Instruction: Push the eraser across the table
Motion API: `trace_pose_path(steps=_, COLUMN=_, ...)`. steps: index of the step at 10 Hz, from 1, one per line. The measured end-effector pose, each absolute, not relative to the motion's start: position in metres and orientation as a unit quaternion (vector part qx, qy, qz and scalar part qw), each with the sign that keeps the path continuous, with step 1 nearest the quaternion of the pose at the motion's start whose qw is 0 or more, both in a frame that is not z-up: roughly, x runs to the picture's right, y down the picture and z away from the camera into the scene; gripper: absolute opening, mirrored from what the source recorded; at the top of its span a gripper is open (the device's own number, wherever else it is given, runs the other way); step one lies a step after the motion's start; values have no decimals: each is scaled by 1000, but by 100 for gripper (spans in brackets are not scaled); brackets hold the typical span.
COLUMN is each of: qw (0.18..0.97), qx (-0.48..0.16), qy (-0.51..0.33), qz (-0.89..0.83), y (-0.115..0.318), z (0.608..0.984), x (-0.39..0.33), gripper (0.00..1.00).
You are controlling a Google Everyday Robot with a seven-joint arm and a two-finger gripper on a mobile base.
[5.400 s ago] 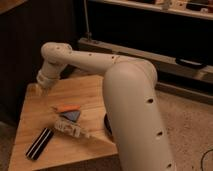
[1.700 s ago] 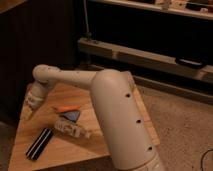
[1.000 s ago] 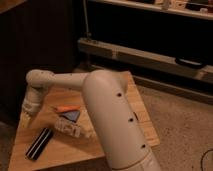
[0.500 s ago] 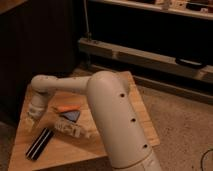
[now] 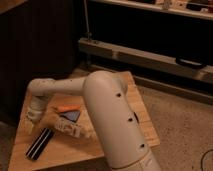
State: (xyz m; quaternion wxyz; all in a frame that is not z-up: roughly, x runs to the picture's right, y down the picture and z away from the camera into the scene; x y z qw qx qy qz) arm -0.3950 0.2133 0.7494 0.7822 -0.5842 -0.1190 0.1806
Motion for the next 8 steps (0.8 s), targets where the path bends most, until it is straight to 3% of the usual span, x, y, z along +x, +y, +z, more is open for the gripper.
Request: trace_pose_path(steps=8, qw=770, qx=-606, qy=-113, qz=165, y=230, z=765, x=-396, gripper=2)
